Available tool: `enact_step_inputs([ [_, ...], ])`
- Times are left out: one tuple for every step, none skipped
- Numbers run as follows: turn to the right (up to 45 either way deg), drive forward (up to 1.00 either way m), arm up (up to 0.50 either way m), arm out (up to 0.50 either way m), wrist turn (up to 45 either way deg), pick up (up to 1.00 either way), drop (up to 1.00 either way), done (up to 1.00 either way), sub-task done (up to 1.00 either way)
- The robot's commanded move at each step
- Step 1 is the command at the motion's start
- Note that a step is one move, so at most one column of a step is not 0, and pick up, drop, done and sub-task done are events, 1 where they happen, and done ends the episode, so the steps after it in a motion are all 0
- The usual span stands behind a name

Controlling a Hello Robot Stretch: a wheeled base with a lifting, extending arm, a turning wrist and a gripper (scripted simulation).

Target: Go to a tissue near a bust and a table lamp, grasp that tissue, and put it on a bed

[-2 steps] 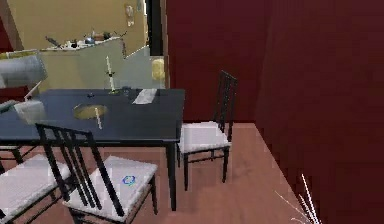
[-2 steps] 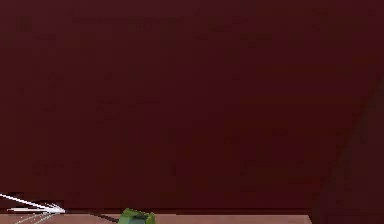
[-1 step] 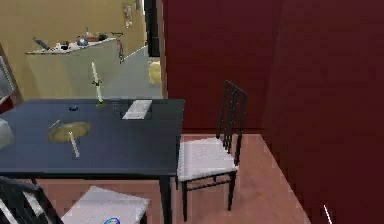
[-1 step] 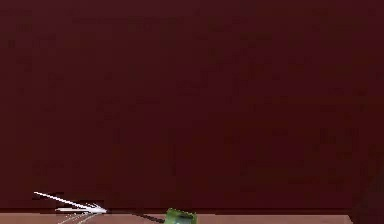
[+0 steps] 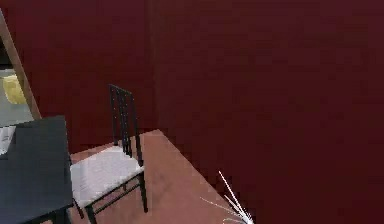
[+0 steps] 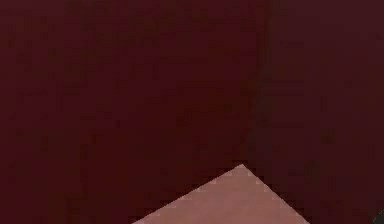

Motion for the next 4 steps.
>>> enact_step_inputs([
  [0.0,1.00,0.00,0.00,0.0,0.00,0.00,0.00,0.00],
  [6.0,0.00,0.00,0.00,0.0,0.00,0.00,0.00,0.00],
  [0.0,0.10,0.00,0.00,0.0,0.00,0.00,0.00,0.00],
  [-36.0,0.00,0.00,0.00,0.0,0.00,0.00,0.00,0.00],
])
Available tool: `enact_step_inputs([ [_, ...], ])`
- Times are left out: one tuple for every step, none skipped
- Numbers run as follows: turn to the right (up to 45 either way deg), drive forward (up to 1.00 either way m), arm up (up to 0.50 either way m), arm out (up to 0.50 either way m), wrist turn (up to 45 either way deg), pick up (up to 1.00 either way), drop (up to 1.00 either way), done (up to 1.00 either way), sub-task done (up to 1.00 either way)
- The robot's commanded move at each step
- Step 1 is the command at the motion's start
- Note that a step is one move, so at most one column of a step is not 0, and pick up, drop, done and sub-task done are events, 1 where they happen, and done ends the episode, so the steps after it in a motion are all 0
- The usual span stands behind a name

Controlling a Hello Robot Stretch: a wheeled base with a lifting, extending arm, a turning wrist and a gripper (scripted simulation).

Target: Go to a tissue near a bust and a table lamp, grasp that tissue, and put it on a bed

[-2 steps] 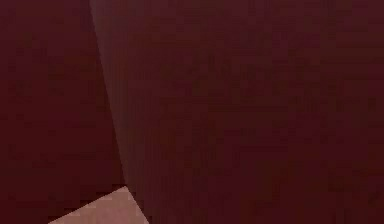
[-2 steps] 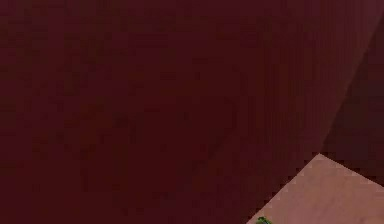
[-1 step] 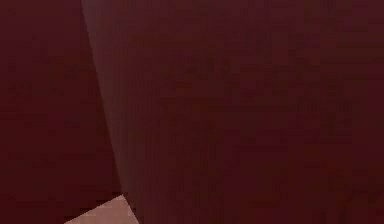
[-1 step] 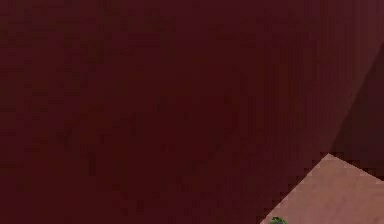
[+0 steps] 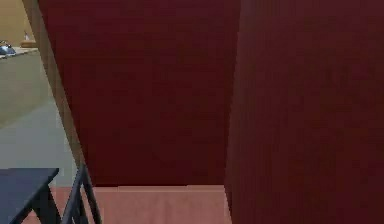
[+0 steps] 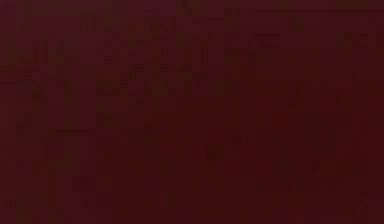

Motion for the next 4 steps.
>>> enact_step_inputs([
  [0.0,0.60,0.00,0.00,0.0,0.00,0.00,0.00,0.00],
  [-45.0,0.00,0.00,0.00,0.0,0.00,0.00,0.00,0.00],
  [-6.0,0.00,0.00,0.00,0.0,0.00,0.00,0.00,0.00],
  [0.0,0.75,0.00,0.00,0.0,0.00,0.00,0.00,0.00],
])
